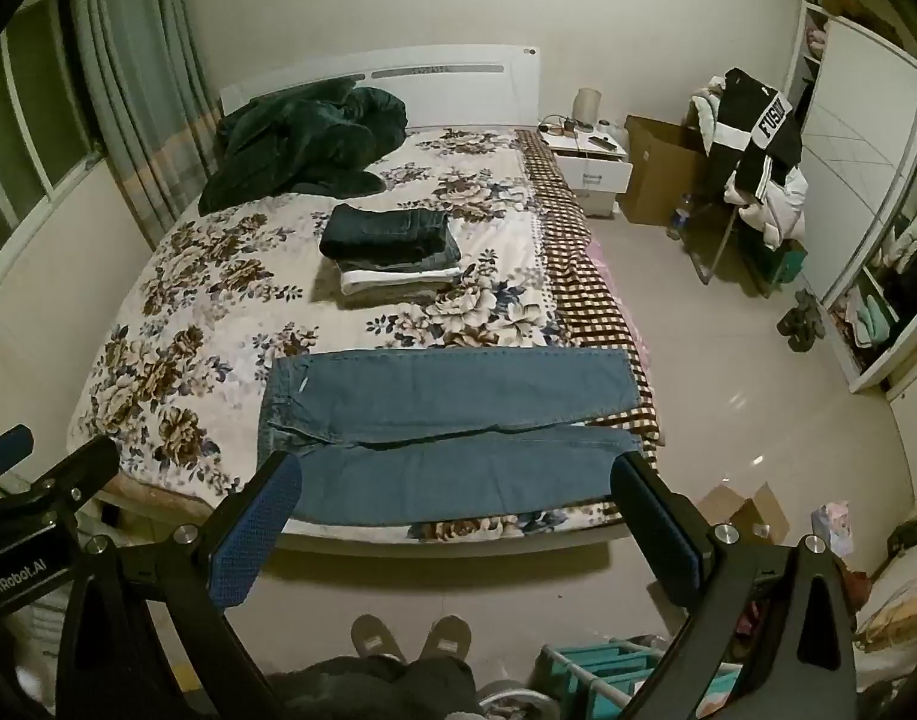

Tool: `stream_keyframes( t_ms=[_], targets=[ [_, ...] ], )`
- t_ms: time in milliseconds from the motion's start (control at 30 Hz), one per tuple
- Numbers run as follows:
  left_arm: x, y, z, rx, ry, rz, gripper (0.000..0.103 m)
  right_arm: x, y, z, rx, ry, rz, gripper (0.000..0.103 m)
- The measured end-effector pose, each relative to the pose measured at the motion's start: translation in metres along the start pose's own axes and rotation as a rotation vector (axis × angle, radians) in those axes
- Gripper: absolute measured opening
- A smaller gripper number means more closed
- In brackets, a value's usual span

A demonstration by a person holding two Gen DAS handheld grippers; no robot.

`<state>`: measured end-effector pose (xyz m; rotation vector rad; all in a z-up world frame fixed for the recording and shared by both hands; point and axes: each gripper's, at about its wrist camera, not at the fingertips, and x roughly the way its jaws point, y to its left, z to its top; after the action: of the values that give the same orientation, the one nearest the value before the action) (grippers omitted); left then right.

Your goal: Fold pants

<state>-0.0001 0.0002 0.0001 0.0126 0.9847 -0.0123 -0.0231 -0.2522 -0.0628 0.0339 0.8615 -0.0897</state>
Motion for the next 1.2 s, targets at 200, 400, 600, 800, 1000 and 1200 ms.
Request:
stream_keyframes(
  t_ms=[200, 400, 600, 800, 1000, 1200],
  targets=[
    [0.000, -0.001, 0.000, 0.001, -0.008, 0.011, 0.103, -0.002, 0.001, 0.001, 0.005, -0.003, -0.001, 0.103],
    [0.001, -0.001, 0.000, 0.000, -0.005, 0.006, 0.103, -0.003, 0.001, 0.000, -0.006, 0.004, 0.002, 0.103],
    [-0.003, -0.001, 0.006, 0.004, -0.011, 0.010, 0.103, -0.005, -0.001, 0.001, -0.003, 0.006, 0.006, 0.103],
    [-0.010, -0.002, 0.011, 0.003, -0.011, 0.006, 0.103, -0.008, -0.001, 0.003, -0.004, 0.008, 0.004, 0.103],
    [-0.010, -0.003, 0.010, 0.002, -0.014, 0.006, 0.103, -0.012, 0.002, 0.003, -0.011, 0.004, -0.001, 0.103],
    [-0.010, -0.004, 0.010, 0.001, -0.016, 0.009, 0.103, -0.012, 0.001, 0.001, -0.006, 0.003, -0.003, 0.103]
  ],
)
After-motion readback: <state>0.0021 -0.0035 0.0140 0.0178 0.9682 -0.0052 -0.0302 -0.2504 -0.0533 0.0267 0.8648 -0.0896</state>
